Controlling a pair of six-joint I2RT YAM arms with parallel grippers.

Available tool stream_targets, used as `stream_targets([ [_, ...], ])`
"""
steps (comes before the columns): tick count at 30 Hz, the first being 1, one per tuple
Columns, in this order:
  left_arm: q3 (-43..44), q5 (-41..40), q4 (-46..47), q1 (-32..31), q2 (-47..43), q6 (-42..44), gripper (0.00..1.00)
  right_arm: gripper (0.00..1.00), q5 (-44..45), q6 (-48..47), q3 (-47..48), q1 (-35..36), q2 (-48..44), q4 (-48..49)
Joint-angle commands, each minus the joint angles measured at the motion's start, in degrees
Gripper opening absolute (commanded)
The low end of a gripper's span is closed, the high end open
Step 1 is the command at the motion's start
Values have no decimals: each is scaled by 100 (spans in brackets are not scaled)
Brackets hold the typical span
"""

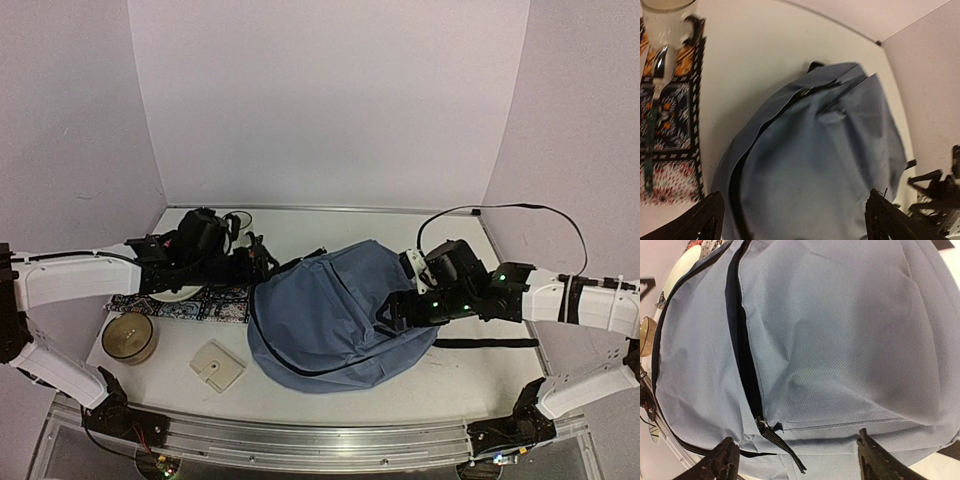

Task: Pack the student bag
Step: Zip the lower front pocket of the student bag, then turn over the student bag at the center of the board.

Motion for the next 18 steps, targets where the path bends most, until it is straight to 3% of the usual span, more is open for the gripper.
stream_targets([
  [1, -506, -219, -856, -139, -428, -191, 99, 86, 202, -297, 329, 31, 51, -191],
  [5, -669, 46, -686, -231, -357, -477, 99, 92, 202, -580, 406, 28, 92, -34],
  [9, -611, 471, -68, -496, 76, -737, 83, 95, 108, -844, 490, 32, 30, 61],
  [11, -451, 540, 10, -569, 349, -770, 67, 96, -49, -1034, 464, 56, -65, 287],
  [16, 133, 517, 32, -612, 433, -774, 9, 98, -366, -1771, 441, 331, -215, 625],
  [18, 378, 446, 24, -611, 383, -763, 0, 98, -406, -2123, 445, 562, -201, 749],
])
